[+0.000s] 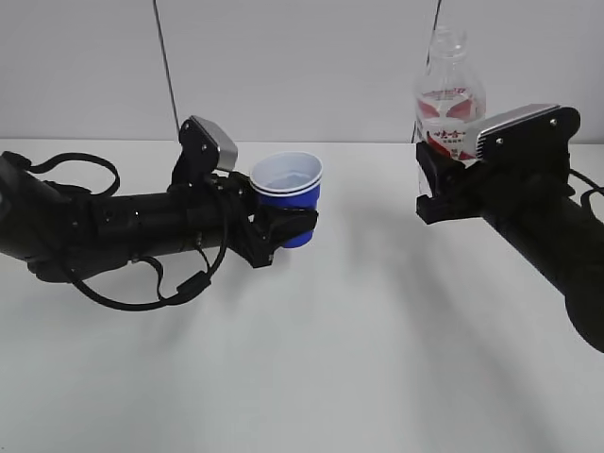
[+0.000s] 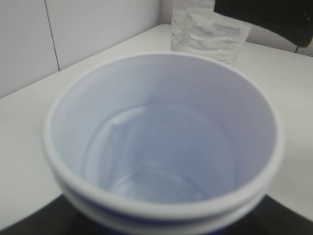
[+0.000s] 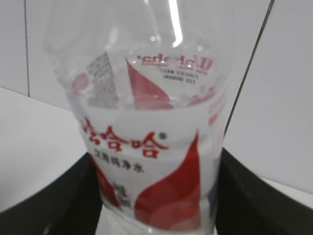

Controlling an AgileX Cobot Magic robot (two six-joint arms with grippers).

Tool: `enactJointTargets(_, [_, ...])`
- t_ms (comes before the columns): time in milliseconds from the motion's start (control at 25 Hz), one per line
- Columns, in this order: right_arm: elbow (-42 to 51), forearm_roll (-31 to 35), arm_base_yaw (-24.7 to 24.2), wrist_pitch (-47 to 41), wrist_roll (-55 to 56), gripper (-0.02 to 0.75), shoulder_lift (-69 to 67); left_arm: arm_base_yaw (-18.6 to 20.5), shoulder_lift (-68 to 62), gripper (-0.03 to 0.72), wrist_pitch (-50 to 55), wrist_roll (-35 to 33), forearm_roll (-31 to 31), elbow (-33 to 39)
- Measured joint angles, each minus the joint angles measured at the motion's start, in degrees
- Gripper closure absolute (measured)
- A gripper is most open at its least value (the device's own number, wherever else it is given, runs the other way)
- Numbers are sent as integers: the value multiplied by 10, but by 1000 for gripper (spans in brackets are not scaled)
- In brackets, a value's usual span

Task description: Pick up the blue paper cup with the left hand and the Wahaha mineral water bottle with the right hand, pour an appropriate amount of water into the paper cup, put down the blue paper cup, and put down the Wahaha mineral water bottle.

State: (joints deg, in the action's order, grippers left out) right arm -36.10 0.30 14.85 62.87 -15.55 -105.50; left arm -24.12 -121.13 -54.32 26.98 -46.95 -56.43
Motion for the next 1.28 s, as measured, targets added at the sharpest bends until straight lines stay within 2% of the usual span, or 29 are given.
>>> enactJointTargets(360, [34, 6, 0, 3, 104, 287, 21, 44, 37, 260, -1, 0, 19, 51])
enactJointTargets(600, [52, 7, 0, 5, 113, 287, 40, 78, 44, 260, -1, -1, 29, 86])
enactJointTargets(920, [91, 9, 0, 5, 130, 287, 41, 99, 58, 260, -1, -31, 41, 99])
enactJointTargets(1280, [102, 18, 0, 5, 132, 287, 41, 100, 59, 260, -22, -116, 151, 128])
